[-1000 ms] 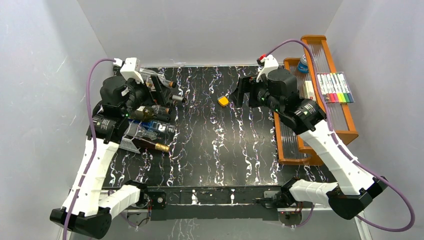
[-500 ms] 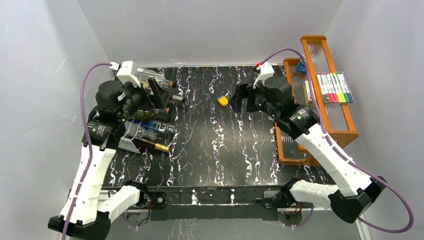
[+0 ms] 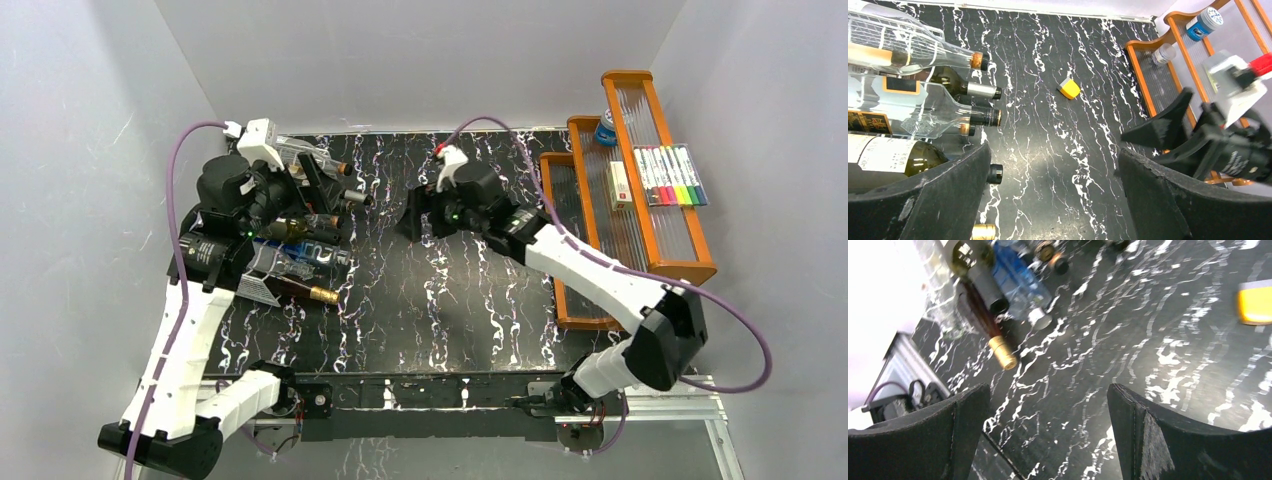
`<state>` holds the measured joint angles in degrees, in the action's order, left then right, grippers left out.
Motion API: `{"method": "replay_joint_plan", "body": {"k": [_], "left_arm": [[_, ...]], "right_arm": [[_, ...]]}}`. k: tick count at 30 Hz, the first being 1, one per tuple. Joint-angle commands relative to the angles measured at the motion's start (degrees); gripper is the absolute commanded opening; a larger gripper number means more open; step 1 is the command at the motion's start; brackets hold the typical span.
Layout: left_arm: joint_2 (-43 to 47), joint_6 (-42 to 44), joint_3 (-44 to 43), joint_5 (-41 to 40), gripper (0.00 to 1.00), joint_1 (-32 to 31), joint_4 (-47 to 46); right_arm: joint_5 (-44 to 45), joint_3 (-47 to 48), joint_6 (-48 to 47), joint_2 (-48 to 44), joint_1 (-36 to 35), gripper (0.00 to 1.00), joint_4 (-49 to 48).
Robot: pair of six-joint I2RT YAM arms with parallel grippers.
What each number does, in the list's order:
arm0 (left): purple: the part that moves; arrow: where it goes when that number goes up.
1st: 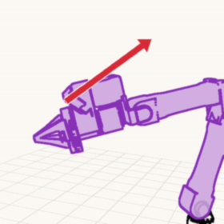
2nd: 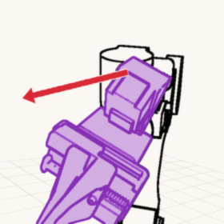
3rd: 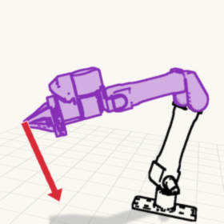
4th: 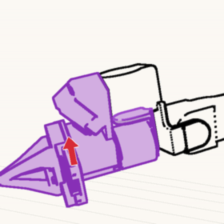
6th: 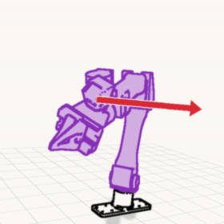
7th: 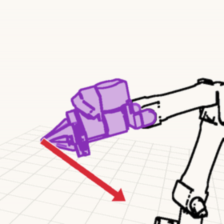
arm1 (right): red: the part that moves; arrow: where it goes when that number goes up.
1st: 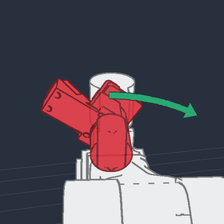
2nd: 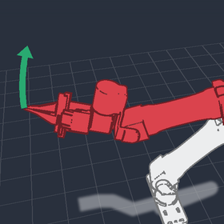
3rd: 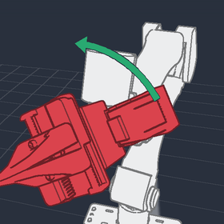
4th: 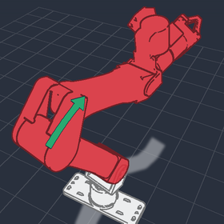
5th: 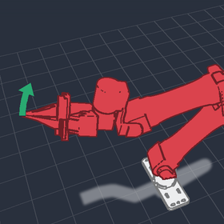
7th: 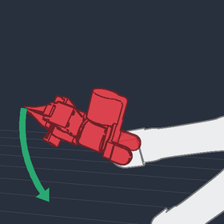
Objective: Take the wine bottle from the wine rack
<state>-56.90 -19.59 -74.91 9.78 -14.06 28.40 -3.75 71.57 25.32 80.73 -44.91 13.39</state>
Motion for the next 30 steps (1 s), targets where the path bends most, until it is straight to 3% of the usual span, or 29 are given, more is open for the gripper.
{"method": "replay_joint_plan", "body": {"k": [1,10,25,30], "left_arm": [[2.49,0.16,-2.91,-2.39,0.98,-0.13,1.04],[3.87,0.04,-2.48,-5.78,0.98,-0.16,1.22],[-0.50,-3.24,-2.68,-7.44,0.98,-0.13,1.45],[-0.65,1.27,-6.99,-11.40,0.98,-0.15,6.68]], "right_arm": [[-3.47,0.35,1.05,3.31,-2.93,0.98,-8.51],[-6.18,-0.80,1.47,13.29,-7.93,0.98,-17.05],[-12.21,5.37,-0.27,29.81,-12.12,0.98,-23.24],[-12.86,8.02,0.00,33.66,-14.17,0.98,-25.30]]}}
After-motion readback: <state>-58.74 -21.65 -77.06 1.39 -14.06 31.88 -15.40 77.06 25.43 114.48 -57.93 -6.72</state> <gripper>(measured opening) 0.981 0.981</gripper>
